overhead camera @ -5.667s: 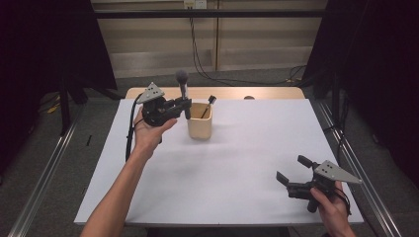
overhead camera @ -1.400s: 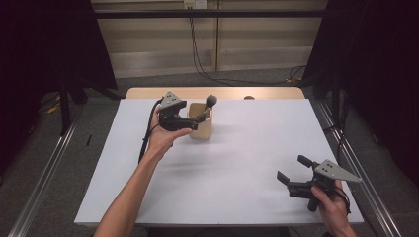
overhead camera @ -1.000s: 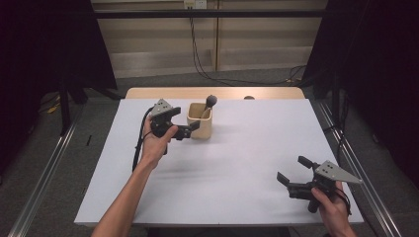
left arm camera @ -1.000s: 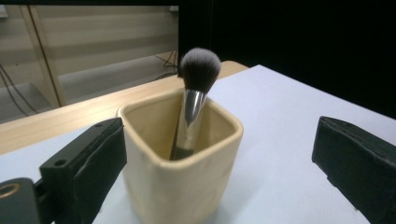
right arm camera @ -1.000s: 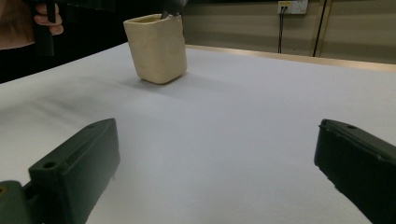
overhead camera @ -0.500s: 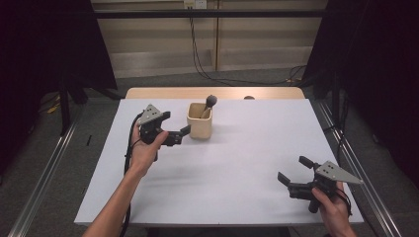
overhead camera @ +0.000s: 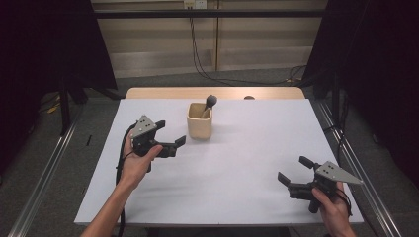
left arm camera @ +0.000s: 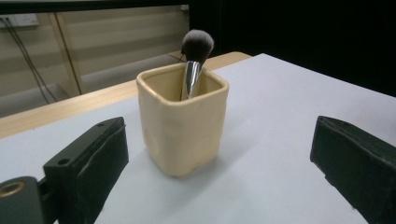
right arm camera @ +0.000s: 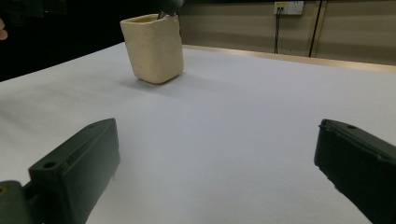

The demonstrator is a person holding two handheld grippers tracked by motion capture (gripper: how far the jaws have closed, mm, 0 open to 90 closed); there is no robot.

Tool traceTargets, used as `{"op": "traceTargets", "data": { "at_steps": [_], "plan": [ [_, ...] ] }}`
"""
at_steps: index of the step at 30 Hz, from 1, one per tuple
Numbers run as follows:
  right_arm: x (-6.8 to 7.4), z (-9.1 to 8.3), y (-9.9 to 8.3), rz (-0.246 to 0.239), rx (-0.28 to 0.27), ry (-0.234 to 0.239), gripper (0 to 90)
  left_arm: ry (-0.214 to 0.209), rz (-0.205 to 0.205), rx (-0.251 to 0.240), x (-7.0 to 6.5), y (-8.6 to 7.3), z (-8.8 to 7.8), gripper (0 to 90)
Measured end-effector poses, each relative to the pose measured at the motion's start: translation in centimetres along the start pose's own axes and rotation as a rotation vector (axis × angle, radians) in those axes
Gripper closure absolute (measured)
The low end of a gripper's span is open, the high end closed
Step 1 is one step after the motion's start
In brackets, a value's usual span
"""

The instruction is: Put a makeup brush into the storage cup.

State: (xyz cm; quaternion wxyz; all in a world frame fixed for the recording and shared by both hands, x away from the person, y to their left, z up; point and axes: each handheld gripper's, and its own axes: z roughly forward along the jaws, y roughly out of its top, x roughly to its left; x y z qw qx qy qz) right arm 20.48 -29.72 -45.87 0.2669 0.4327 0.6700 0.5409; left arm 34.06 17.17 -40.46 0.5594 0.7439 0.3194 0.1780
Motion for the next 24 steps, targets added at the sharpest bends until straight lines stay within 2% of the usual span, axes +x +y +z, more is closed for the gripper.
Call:
{"op": "traceTargets", "data": {
  "at_steps": [2, 6, 11, 19, 24],
  "plan": [
    [0.0, 0.0, 0.0, 0.001, 0.001, 0.001, 0.0, 0.006, 0.013, 0.005, -0.1, -0.3, -0.6, 4.3],
    [0.1, 0.1, 0.0, -0.002, 0.002, 0.002, 0.0, 0.013, -0.002, 0.002, 0.0, -0.9, -1.6, 3.9],
    [0.1, 0.1, 0.0, -0.001, 0.001, 0.0, 0.0, 0.013, 0.004, 0.005, -0.2, -1.7, -2.5, 3.9],
    [0.2, 0.1, 0.0, -0.001, 0.004, 0.003, 0.0, 0.052, -0.005, 0.0, 0.3, -2.8, -4.1, 4.1],
    [0.2, 0.0, 0.0, 0.0, 0.003, 0.001, 0.0, 0.086, -0.052, -0.016, 0.2, -3.7, -5.5, 3.7]
  ]
}}
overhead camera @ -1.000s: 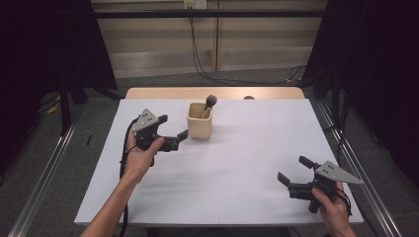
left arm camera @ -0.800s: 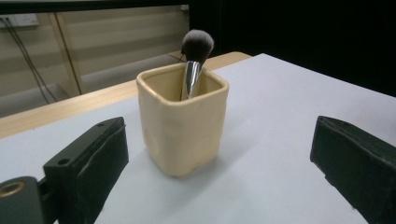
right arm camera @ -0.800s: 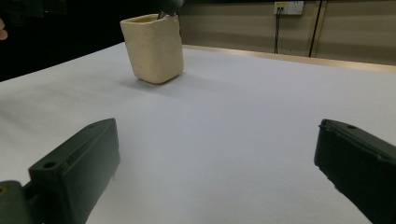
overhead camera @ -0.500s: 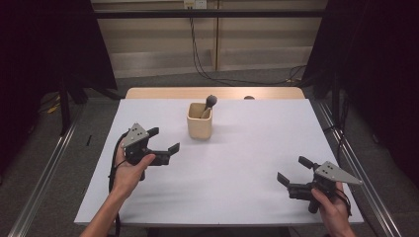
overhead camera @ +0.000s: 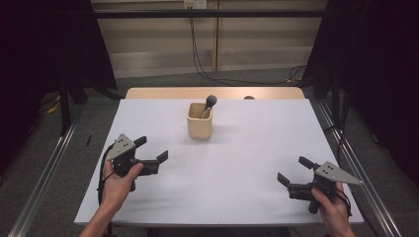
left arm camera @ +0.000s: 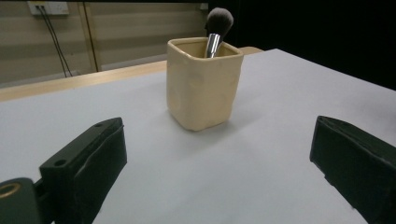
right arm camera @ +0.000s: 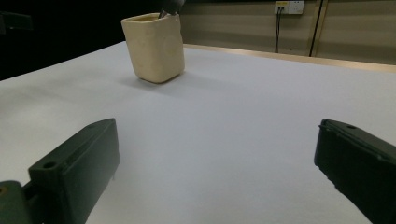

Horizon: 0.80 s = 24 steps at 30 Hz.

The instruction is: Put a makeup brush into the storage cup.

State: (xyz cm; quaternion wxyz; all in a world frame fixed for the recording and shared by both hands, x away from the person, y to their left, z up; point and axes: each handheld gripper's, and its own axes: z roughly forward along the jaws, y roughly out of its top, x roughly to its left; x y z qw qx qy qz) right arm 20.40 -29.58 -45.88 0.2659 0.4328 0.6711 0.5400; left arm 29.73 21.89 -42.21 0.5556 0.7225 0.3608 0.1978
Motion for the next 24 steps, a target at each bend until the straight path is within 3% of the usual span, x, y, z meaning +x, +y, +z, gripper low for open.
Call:
{"op": "traceTargets", "data": {
  "at_steps": [7, 12, 18, 24],
  "plan": [
    [0.1, 0.0, 0.0, 0.002, -0.001, -0.001, 0.0, 0.013, 0.027, -0.009, -0.3, -0.8, -1.8, 3.5],
    [0.1, 0.0, 0.0, -0.002, 0.001, -0.003, 0.0, 0.028, 0.004, -0.004, -0.1, -1.7, -2.7, 3.5],
    [0.1, -0.1, 0.0, -0.002, 0.001, -0.004, 0.0, 0.036, 0.023, 0.013, -0.2, -2.6, -3.7, 3.5],
    [0.1, 0.0, 0.0, 0.001, 0.0, -0.004, 0.0, 0.033, -0.011, 0.014, -0.7, -3.4, -4.4, 3.5]
  ]
}}
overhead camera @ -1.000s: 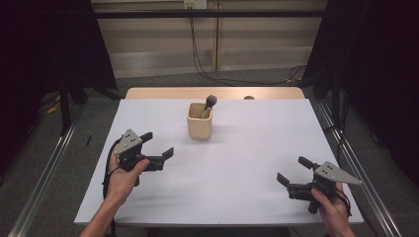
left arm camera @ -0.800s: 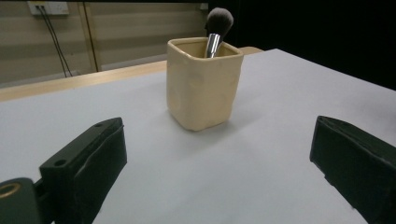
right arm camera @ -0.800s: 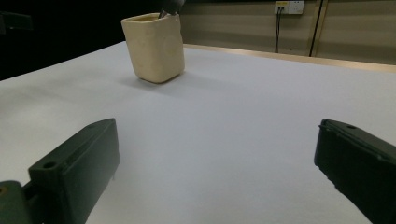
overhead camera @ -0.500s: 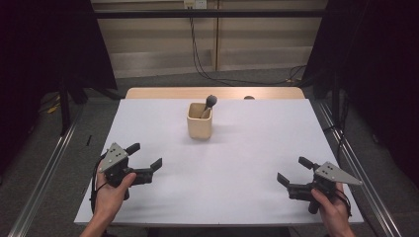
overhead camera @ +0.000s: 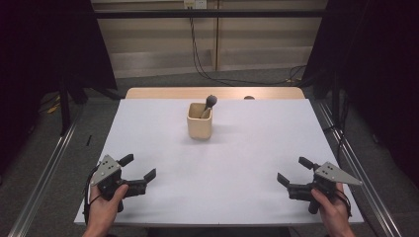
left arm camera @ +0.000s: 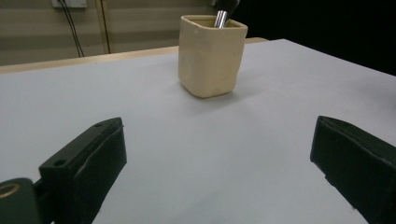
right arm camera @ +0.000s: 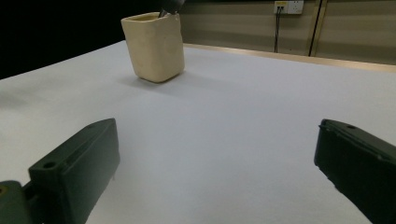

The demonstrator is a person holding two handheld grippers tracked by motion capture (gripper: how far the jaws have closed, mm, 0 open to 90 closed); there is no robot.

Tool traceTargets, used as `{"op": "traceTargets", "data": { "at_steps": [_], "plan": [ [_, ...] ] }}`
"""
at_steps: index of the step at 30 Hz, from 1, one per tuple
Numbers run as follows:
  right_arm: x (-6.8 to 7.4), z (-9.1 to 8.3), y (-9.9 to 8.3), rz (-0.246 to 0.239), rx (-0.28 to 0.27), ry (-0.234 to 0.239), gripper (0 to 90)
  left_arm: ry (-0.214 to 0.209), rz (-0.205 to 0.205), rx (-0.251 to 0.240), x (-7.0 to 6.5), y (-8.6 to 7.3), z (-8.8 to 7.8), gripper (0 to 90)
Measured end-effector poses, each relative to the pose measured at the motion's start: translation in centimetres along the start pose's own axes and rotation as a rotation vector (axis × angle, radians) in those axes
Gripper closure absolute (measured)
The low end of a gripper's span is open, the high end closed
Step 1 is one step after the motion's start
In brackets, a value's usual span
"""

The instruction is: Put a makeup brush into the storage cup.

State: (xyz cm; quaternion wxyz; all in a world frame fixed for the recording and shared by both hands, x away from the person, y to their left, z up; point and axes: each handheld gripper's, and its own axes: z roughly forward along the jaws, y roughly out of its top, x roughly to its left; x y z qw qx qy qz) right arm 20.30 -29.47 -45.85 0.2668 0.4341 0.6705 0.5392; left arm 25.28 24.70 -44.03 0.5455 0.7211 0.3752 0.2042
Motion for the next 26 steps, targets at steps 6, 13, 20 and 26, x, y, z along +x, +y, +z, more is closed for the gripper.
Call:
{"op": "traceTargets", "data": {
  "at_steps": [6, 13, 20, 26],
  "plan": [
    [-0.1, -0.1, 0.0, -0.004, 0.0, -0.003, 0.0, -0.023, 0.015, 0.026, -0.3, -0.5, -0.2, 3.1],
    [0.0, -0.1, 0.0, -0.007, 0.0, 0.003, 0.0, -0.016, 0.027, 0.017, -0.4, -0.9, -0.6, 3.1],
    [-0.1, -0.1, 0.0, -0.006, -0.001, 0.001, 0.0, 0.012, 0.022, 0.017, -0.1, -1.2, -1.2, 3.1],
    [-0.2, -0.2, -0.1, -0.007, 0.0, 0.001, 0.0, 0.006, 0.025, 0.015, -0.3, -1.1, -1.3, 3.2]
  ]
}}
